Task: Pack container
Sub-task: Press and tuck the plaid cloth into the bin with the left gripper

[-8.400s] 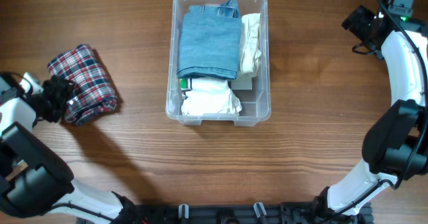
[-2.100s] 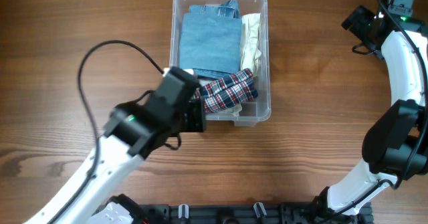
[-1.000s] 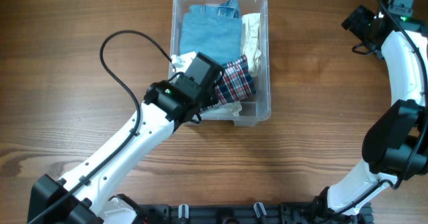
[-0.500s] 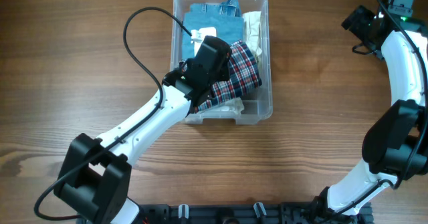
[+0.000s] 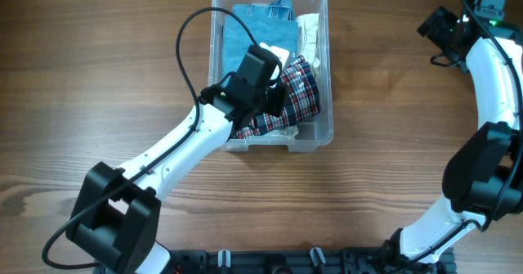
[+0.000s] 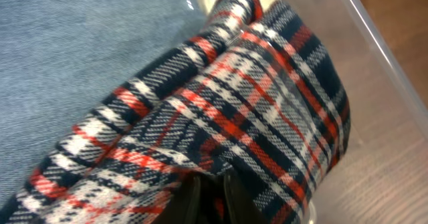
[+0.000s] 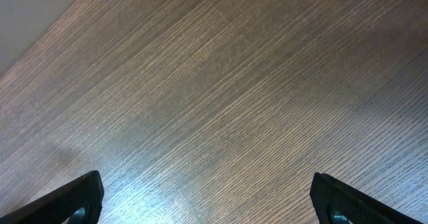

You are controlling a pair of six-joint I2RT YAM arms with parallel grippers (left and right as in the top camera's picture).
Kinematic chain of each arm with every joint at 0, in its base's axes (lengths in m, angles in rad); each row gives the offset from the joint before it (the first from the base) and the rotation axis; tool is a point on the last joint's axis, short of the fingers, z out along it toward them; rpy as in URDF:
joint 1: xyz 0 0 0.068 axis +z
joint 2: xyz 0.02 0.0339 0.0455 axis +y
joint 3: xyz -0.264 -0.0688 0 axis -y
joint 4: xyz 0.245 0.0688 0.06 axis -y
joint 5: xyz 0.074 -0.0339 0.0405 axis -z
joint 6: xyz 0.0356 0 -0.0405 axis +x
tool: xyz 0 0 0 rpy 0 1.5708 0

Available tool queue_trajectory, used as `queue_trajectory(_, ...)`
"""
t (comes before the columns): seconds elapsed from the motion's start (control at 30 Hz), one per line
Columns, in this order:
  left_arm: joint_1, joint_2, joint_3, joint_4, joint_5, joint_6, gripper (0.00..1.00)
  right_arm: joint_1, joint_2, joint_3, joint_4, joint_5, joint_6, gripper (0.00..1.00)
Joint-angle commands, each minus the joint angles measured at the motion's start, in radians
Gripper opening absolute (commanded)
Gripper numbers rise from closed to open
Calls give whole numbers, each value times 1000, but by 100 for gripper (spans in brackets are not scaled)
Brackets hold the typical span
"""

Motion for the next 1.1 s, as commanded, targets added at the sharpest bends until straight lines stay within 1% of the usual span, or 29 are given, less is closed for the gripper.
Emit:
queue_trajectory(0.0,-3,-54,7,-3,62,72,14,3,15,-5,2,-2,2,100)
queue_trajectory(0.07,-3,-100,7,10,63,96,14,3,15,-5,2,-2,2,100)
queue_trajectory(0.17,-3,-148,7,11,58,97,16,3,15,-5,2,-2,2,100)
queue_trajectory(0.23,-3,-176,7,5,-20,79,18,3,15,-5,2,-2,2,100)
queue_trajectory(0.3,-3,-189,7,-33,-147,-8,18,3,15,-5,2,-2,2,100)
queue_trajectory(0.33,-3,-190,7,-76,-217,-61,17,3,15,-5,2,-2,2,100)
queue_trajectory(0.43,-2,-180,7,-163,-343,-174,16,3,15,-5,2,-2,2,100)
queue_trajectory(0.47,0,-174,7,-174,-360,-193,15,3,15,-5,2,-2,3,100)
queue_trajectory(0.53,15,-150,7,-183,-369,-229,13,3,15,-5,2,-2,2,100)
queue_trajectory(0.6,48,-108,7,-187,-399,-296,11,3,15,-5,2,-2,3,100)
queue_trajectory(0.67,80,-71,7,-187,-402,-327,10,3,15,-5,2,-2,2,100)
queue_trajectory(0.77,119,3,7,-188,-374,-328,11,3,15,-5,2,-2,3,100)
queue_trajectory(0.87,126,61,7,-176,-345,-327,11,3,15,-5,2,-2,3,100)
queue_trajectory(1.0,122,45,8,-116,-346,-319,10,3,15,-5,2,-2,2,100)
queue_trajectory(1.07,113,7,23,-88,-341,-275,10,3,15,-5,2,-2,2,100)
